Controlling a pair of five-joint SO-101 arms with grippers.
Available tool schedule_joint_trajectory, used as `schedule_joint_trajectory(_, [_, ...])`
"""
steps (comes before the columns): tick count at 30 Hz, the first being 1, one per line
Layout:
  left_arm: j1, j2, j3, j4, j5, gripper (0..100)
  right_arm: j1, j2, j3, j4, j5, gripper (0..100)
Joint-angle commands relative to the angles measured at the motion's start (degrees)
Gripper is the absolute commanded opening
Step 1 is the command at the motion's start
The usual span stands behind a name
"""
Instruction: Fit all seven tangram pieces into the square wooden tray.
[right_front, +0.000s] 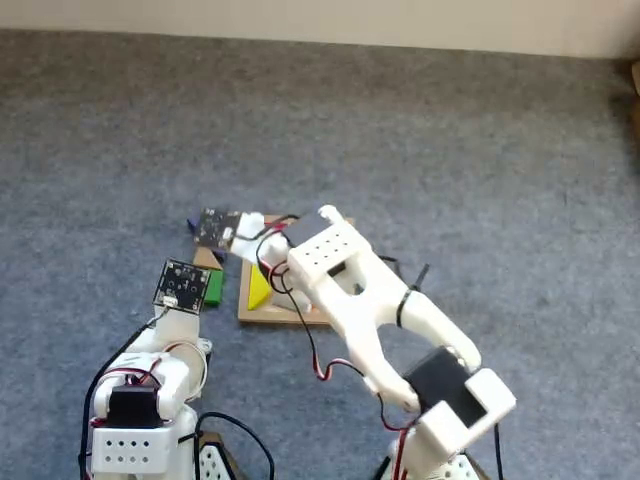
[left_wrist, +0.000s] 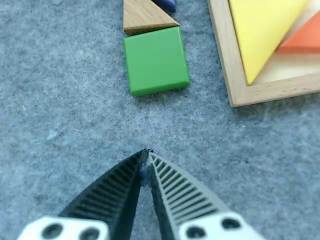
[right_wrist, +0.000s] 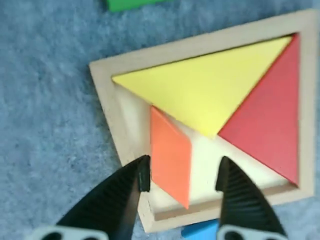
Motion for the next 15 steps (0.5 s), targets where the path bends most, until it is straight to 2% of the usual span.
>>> schedule_joint_trajectory(1, [0.4, -1.8, 1.1, 0.18, -0.53, 1, 3.21, -6.29, -0.4, -0.92, -3.69, 5.2])
schedule_joint_trajectory(3, [0.4, -1.8, 1.1, 0.18, -0.53, 1, 4.44, -7.16, -0.31, -0.75, -6.42, 0.0])
schedule_joint_trajectory(6, [0.4, -1.8, 1.1, 0.18, -0.53, 1, 5.67, -6.9, 0.57, -0.92, -9.23, 0.5])
schedule_joint_trajectory(10, [0.4, -1.8, 1.1, 0.18, -0.53, 1, 5.76, -4.35, 3.38, -1.27, -9.41, 0.4])
schedule_joint_trajectory(15, [0.4, -1.8, 1.1, 0.18, -0.53, 1, 5.76, -0.22, 6.46, -8.13, -9.58, 0.4])
